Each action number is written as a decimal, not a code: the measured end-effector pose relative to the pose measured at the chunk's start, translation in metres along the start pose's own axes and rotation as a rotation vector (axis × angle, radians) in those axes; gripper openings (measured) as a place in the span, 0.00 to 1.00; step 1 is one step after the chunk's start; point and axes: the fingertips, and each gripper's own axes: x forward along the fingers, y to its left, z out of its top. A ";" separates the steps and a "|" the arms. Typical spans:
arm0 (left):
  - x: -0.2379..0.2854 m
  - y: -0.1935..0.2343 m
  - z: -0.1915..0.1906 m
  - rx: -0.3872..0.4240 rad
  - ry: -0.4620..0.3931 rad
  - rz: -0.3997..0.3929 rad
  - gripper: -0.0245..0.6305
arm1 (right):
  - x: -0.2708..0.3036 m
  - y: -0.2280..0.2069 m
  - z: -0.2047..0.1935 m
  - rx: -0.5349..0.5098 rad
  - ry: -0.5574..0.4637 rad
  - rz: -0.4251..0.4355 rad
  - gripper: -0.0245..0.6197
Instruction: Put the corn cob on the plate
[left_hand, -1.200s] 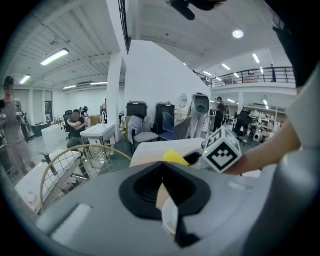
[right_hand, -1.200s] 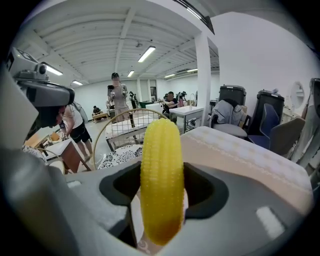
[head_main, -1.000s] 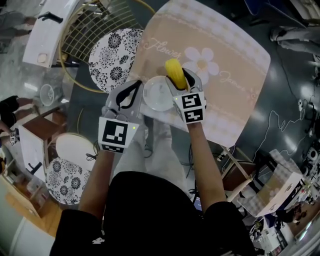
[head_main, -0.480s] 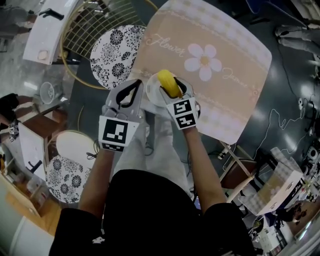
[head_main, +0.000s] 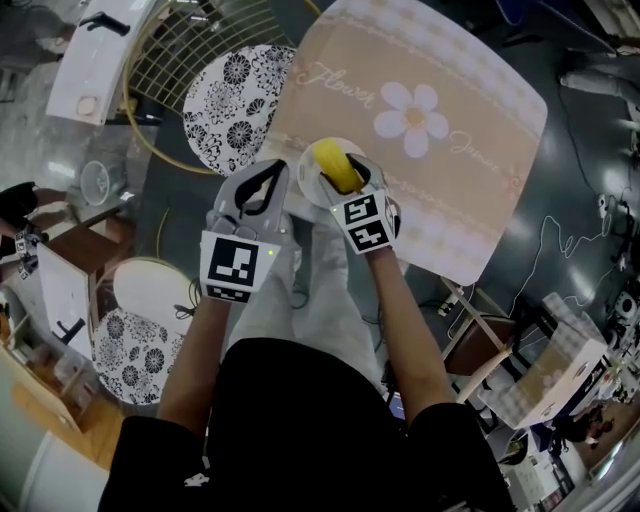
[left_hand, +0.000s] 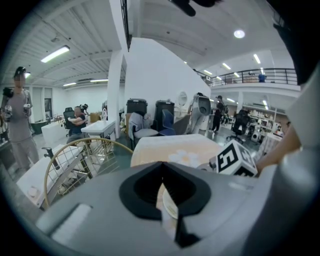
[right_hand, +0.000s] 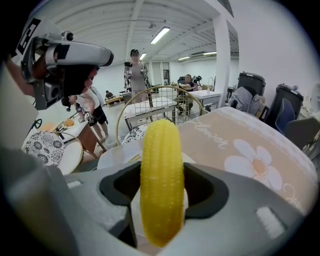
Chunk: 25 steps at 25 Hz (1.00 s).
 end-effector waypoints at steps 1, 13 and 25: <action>-0.001 0.000 -0.001 0.000 0.000 0.000 0.04 | 0.001 0.000 -0.001 -0.005 0.005 0.000 0.43; -0.009 0.004 -0.005 -0.002 0.002 0.008 0.05 | 0.014 0.010 -0.011 -0.051 0.073 0.005 0.43; -0.012 0.004 -0.010 -0.004 0.008 0.007 0.05 | 0.021 0.010 -0.012 -0.070 0.086 -0.004 0.44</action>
